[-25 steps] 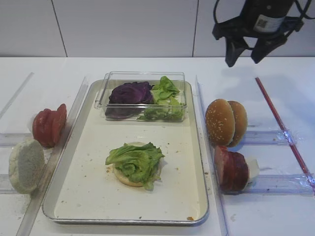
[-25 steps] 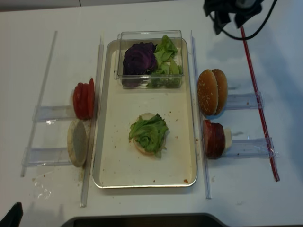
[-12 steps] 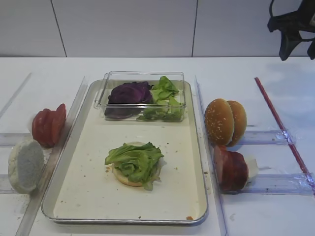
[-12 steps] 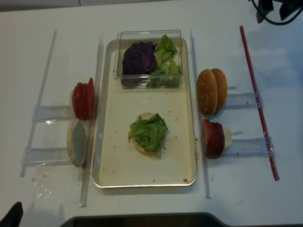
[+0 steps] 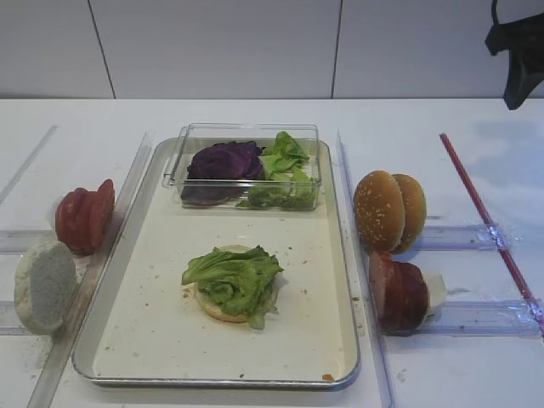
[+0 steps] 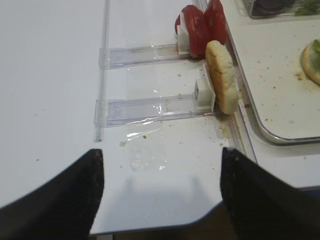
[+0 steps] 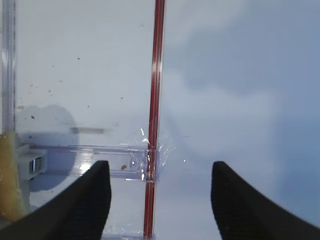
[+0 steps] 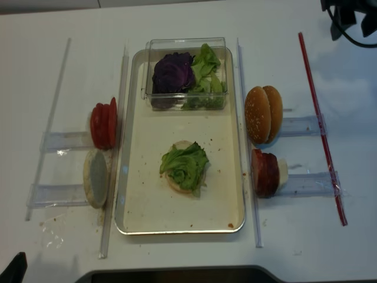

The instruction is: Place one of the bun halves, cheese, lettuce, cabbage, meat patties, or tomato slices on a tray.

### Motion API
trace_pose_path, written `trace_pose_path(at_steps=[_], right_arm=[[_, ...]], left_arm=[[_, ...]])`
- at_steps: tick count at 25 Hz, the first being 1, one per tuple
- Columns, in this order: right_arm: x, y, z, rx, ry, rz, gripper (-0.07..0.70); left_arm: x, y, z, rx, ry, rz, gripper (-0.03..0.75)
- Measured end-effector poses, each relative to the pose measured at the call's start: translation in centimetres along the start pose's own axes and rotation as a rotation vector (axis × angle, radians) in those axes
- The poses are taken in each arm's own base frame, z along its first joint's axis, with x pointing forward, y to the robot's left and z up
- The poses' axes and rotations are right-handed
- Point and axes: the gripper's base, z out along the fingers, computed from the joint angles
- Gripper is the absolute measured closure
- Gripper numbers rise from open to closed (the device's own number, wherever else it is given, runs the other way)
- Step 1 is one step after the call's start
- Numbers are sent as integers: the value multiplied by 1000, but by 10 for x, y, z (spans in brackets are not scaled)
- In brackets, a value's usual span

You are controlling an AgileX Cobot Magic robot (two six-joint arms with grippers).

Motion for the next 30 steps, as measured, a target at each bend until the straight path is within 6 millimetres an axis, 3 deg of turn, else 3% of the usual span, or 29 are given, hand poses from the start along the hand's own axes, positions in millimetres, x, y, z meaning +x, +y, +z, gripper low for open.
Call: trace_pose_path(at_steps=[6, 18, 30], right_arm=[[32, 4, -30, 2, -41, -8, 174], [124, 13, -84, 7, -147, -24, 174], [209, 19, -107, 14, -275, -51, 174]], left_arm=[[0, 1, 0, -7, 0, 3, 263], [0, 1, 0, -10, 0, 4, 263], [0, 1, 0, -10, 0, 4, 263]])
